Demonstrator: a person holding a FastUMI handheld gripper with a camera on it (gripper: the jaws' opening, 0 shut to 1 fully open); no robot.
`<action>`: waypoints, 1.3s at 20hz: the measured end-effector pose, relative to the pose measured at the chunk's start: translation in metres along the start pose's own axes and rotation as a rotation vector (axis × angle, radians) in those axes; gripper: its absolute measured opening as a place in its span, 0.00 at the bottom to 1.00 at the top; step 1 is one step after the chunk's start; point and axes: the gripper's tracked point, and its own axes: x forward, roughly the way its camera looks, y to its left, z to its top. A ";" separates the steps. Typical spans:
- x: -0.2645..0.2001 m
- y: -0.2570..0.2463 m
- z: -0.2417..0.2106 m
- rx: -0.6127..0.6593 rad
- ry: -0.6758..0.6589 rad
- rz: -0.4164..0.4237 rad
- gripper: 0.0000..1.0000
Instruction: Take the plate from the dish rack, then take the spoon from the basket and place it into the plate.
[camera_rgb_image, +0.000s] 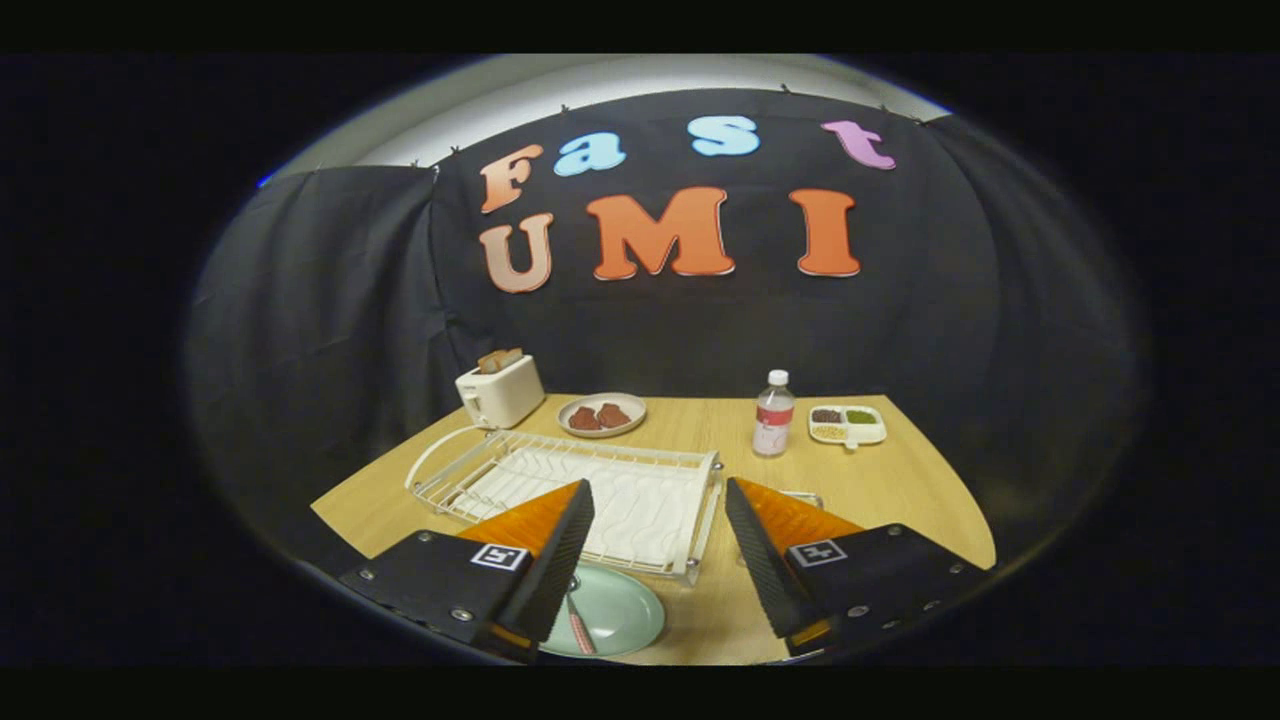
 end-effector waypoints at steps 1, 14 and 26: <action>-0.001 -0.002 0.012 -0.004 -0.027 -0.006 0.82; -0.025 -0.023 0.120 -0.064 -0.344 -0.133 0.95; -0.039 -0.032 0.151 -0.062 -0.461 -0.201 0.97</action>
